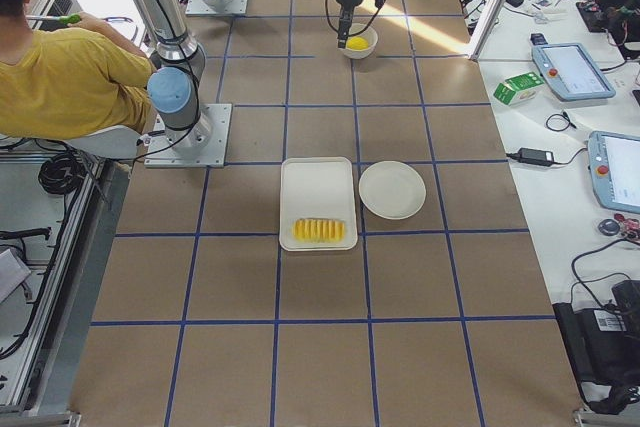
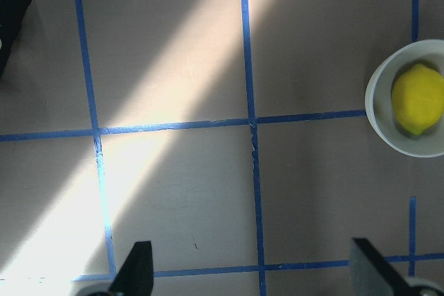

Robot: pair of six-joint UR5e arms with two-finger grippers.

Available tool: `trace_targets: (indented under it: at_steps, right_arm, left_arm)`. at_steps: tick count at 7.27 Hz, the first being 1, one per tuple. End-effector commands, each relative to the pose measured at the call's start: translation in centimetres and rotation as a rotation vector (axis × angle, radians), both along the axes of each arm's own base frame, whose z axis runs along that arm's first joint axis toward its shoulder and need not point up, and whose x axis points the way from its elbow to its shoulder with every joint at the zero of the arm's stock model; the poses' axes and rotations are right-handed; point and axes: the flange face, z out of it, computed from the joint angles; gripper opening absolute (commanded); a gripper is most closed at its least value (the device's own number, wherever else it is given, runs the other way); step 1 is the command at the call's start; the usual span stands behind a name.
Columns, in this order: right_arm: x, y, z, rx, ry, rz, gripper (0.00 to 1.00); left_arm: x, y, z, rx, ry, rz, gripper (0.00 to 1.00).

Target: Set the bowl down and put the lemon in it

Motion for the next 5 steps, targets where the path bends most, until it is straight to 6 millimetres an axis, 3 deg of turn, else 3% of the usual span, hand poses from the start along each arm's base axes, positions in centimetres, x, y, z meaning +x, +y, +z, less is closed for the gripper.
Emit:
trace_targets:
  at_steps: [1,5]
  right_arm:
    - [0.41,1.71,1.46,0.000,-0.010,-0.006,1.00]
    - [1.08,1.90,1.39,0.002,-0.011,0.008,1.00]
  left_arm:
    - [-0.04,0.02,0.02,0.000,0.000,-0.001,1.00]
    - [-0.04,0.04,-0.06,0.001,0.000,-0.001,1.00]
